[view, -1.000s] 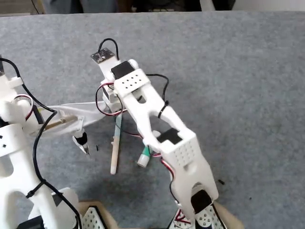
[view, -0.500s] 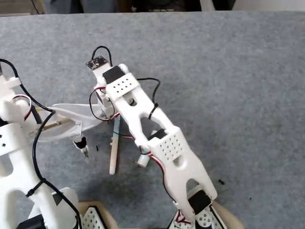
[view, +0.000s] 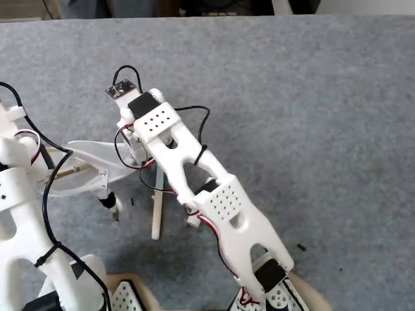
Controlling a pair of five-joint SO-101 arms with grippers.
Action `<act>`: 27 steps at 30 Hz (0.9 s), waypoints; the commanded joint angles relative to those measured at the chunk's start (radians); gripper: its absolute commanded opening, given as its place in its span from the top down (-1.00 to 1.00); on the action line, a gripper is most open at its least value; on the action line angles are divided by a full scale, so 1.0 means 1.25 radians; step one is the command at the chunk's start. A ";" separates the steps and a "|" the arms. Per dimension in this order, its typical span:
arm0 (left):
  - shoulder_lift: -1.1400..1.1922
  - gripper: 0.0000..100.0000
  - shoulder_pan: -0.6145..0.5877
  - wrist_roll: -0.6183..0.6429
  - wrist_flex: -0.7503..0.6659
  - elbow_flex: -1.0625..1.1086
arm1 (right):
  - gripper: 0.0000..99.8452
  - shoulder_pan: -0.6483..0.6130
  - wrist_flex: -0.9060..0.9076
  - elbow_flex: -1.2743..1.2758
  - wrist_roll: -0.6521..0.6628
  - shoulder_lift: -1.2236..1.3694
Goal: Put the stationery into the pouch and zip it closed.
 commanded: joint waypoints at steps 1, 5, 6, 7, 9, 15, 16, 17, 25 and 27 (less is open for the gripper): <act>0.066 0.94 -0.017 0.001 0.005 0.078 | 0.67 -0.064 0.004 -0.026 -0.012 -0.014; 0.068 0.94 -0.017 0.000 0.005 0.079 | 0.67 -0.064 0.000 -0.009 -0.012 -0.014; 0.068 0.94 -0.017 0.000 0.005 0.079 | 0.67 -0.064 0.000 -0.004 -0.012 -0.014; 0.068 0.94 -0.017 0.000 0.005 0.079 | 0.67 -0.064 0.000 -0.003 -0.010 -0.014; 0.068 0.94 -0.017 0.000 -0.010 0.087 | 0.67 -0.064 0.000 -0.001 -0.007 -0.014; 0.068 0.94 -0.017 0.000 -0.041 0.122 | 0.67 -0.054 -0.014 0.042 -0.007 -0.002; 0.066 0.94 -0.017 0.000 -0.041 0.122 | 0.67 -0.049 -0.015 0.042 -0.009 0.006; 0.066 0.94 -0.017 0.000 -0.041 0.122 | 0.67 -0.042 -0.016 0.042 -0.007 0.013; 0.066 0.94 -0.017 0.000 -0.041 0.122 | 0.67 0.005 -0.018 0.042 -0.006 0.063; 0.066 0.94 -0.017 0.000 -0.041 0.122 | 0.67 0.005 -0.018 0.042 -0.006 0.064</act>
